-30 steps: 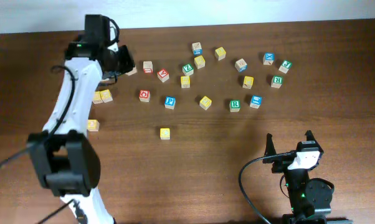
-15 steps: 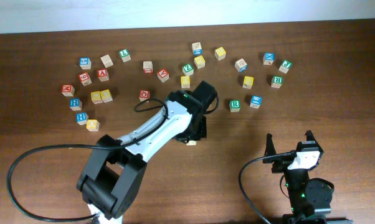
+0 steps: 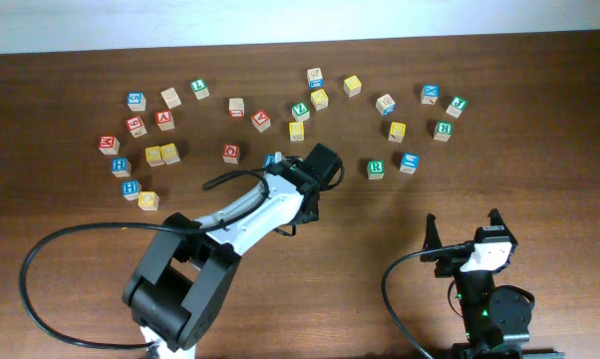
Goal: Spell out CVPR
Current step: 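Grasp the green V block and carry it beside the C block, then release the V block and retract the left gripper to the side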
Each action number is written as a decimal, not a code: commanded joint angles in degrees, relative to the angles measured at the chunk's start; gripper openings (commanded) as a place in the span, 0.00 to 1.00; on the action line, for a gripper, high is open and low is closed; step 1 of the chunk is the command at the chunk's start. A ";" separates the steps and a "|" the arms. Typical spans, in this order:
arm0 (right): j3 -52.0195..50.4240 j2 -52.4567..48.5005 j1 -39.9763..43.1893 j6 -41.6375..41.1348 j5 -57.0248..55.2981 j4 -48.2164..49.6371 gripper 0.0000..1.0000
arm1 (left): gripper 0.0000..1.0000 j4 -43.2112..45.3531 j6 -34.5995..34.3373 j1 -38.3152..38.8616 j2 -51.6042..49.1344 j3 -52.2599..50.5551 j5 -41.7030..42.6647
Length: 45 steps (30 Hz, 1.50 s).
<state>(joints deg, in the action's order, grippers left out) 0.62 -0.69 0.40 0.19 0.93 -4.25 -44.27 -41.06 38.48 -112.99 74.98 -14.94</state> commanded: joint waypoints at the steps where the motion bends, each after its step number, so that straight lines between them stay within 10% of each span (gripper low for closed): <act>1: -0.31 0.37 0.37 -0.22 -0.28 -0.28 0.98 | 0.27 0.15 -0.72 -0.09 0.17 -0.33 -2.08; 15: -0.31 0.37 0.37 -0.20 -0.28 -0.28 0.98 | 0.36 -1.81 -0.68 -0.17 0.20 2.10 -3.15; 22: -0.31 0.37 0.37 -0.20 -0.28 -0.28 0.98 | 0.41 -17.42 -0.66 -3.34 1.92 21.46 -5.84; 30: -0.31 0.37 0.37 -0.20 -0.28 -0.28 0.98 | 0.99 -27.58 2.08 -24.81 7.78 31.32 -5.64; 37: -0.31 0.37 0.37 -0.20 -0.28 -0.28 0.98 | 0.99 -32.76 2.12 -32.59 7.78 30.91 -3.13; 40: -0.31 0.37 0.37 -0.20 -0.28 -0.28 0.98 | 0.99 -28.79 18.56 -32.59 7.23 30.91 16.94; 45: -0.31 0.37 0.37 -0.20 -0.28 -0.28 0.98 | 0.99 -30.69 8.74 -33.14 6.91 30.91 6.05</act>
<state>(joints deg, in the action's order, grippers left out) 0.62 -0.69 0.40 0.19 0.93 -4.25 -73.08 -25.10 6.02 -105.75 106.08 -2.11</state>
